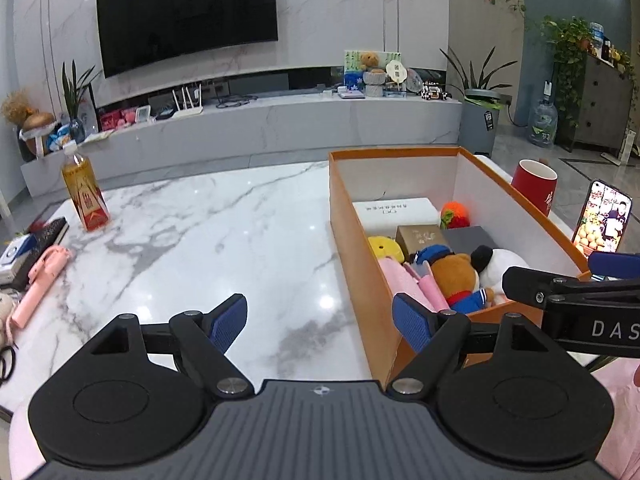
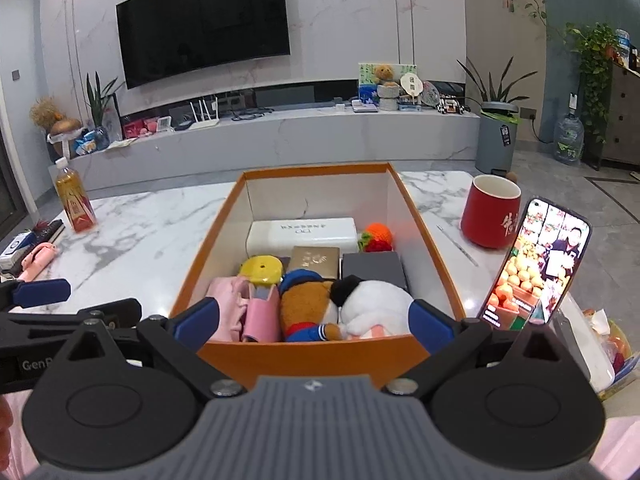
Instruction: Organize objects
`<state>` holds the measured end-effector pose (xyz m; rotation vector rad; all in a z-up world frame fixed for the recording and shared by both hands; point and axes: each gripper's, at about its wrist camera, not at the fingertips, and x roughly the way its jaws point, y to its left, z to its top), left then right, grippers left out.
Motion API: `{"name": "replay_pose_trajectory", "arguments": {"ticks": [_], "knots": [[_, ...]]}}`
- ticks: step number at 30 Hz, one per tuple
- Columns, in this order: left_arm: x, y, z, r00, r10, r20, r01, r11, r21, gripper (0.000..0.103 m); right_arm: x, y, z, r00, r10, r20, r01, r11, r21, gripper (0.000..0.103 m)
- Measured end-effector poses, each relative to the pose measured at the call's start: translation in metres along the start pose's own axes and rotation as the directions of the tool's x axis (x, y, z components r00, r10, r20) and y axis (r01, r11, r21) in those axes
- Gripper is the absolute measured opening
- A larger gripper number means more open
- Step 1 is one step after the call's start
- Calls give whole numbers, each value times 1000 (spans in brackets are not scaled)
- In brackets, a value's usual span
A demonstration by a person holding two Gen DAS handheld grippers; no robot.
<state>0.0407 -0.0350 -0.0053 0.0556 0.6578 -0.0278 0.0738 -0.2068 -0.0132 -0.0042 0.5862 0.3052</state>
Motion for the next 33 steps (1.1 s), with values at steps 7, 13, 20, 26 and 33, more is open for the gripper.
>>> {"name": "replay_pose_trajectory", "arguments": {"ticks": [7,13,20,26,33], "knots": [[-7,6,-3,1000,7,-13,-7,1000,-5,94,-1,4,-3,1000,7,-10,-7,1000,22,101],[-13,7,-4,1000,25,-8,-25,1000,-2,94,-7,10,-5,1000,9,-6,-9,1000,4,101],[-17,5,-2,1000,26,-4,-26,1000,1,94,-14,11,-7,1000,4,1,-4,1000,-9,101],[-20,2,-3,999,51,10,-52,999,15,94,-13,14,-10,1000,5,-21,-6,999,-35,101],[-20,4,-5,999,47,5,-47,999,4,94,-8,16,-14,998,-4,-62,1,999,-44,101]]}}
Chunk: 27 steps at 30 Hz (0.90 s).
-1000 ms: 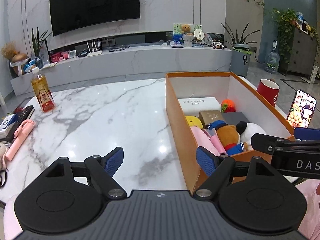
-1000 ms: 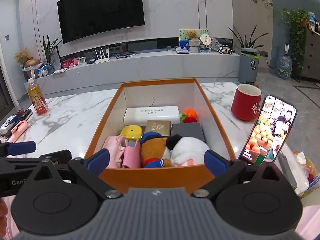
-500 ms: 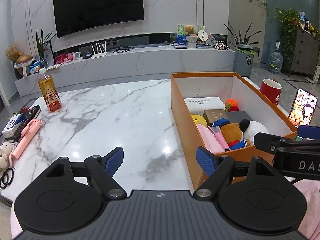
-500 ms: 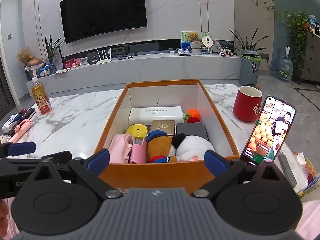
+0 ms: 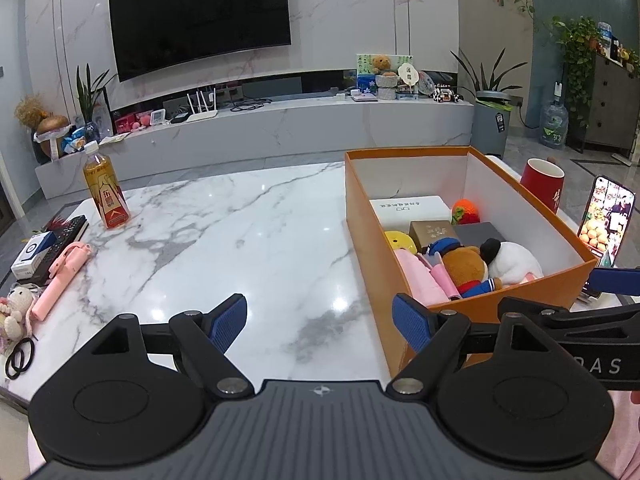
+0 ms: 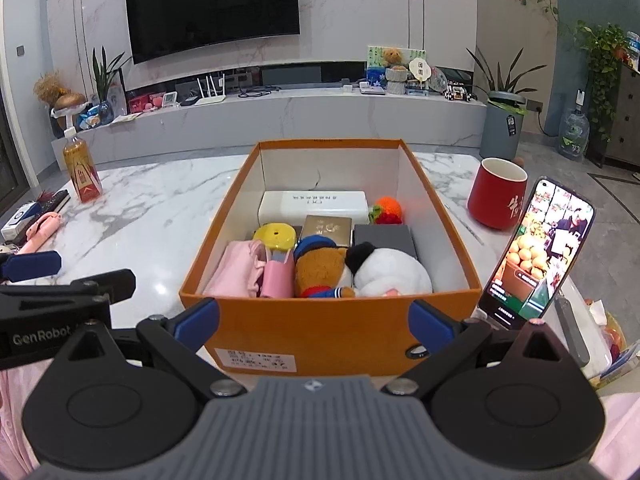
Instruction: Organize objects
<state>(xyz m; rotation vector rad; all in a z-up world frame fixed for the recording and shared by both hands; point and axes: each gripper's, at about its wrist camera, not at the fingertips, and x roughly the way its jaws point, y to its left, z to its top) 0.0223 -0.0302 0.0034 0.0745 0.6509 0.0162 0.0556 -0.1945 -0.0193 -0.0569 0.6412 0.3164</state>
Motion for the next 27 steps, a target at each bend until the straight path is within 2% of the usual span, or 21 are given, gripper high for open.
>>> {"name": "replay_pose_trajectory", "arguments": {"ticks": [6,27], "knots": [[2,-3,-3,1000,22,-13,-22,1000,18,94,0,1,-2,1000,-3,-16,3,1000,-14,101],[3,-4,-2,999,16,-28,-16,1000,3,94,1,-1,-1,1000,-19,-23,19,1000,-16,101]]}}
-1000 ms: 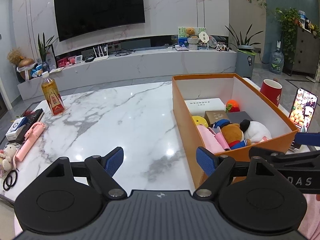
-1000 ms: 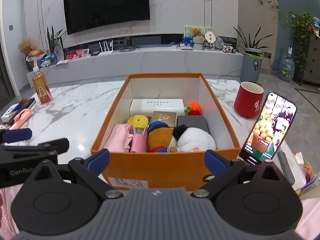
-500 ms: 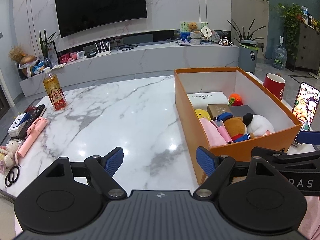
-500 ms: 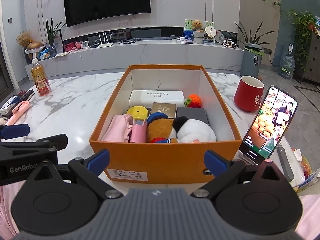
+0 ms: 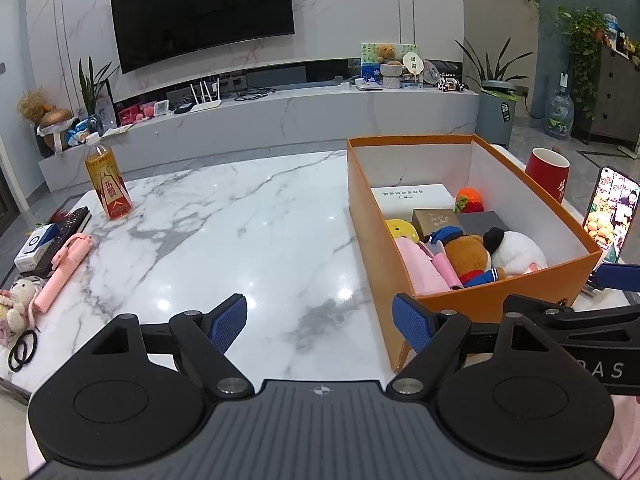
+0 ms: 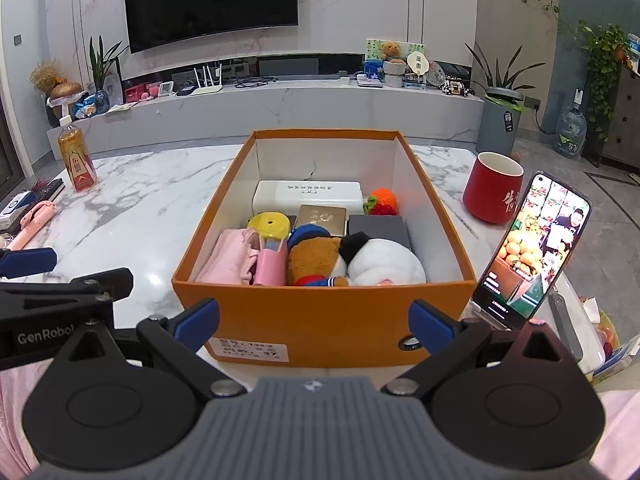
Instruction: Organize objects
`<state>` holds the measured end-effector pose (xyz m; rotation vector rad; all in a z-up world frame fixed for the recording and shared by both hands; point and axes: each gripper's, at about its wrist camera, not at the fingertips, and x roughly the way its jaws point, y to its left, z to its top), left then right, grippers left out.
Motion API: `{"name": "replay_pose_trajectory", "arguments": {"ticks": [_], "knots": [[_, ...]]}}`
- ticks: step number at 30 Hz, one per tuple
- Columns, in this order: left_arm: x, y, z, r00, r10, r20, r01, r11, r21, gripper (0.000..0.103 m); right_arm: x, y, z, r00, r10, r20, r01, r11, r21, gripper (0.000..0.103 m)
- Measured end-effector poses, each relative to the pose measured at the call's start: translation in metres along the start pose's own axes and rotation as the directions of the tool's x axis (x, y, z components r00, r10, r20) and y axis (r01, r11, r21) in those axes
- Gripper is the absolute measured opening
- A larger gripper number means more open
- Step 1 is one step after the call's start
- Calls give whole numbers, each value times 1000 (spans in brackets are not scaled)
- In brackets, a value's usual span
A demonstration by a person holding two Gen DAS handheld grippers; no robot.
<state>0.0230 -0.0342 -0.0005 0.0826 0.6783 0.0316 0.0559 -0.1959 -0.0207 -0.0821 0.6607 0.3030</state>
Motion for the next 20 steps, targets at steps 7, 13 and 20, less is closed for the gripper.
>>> {"name": "replay_pose_trajectory", "arguments": {"ticks": [7,13,20], "knots": [[0,-2,1,1000,8,1,-8,1000,10,94,0,0,0,1000,-2,-2,2,1000,0,101],[1,-3,1,1000,10,-2,-10,1000,18,94,1,-1,0,1000,-3,-4,3,1000,-3,101],[2,-3,-1,1000,12,-6,-12,1000,16,94,2,-1,-1,1000,0,-9,0,1000,-2,101]]}}
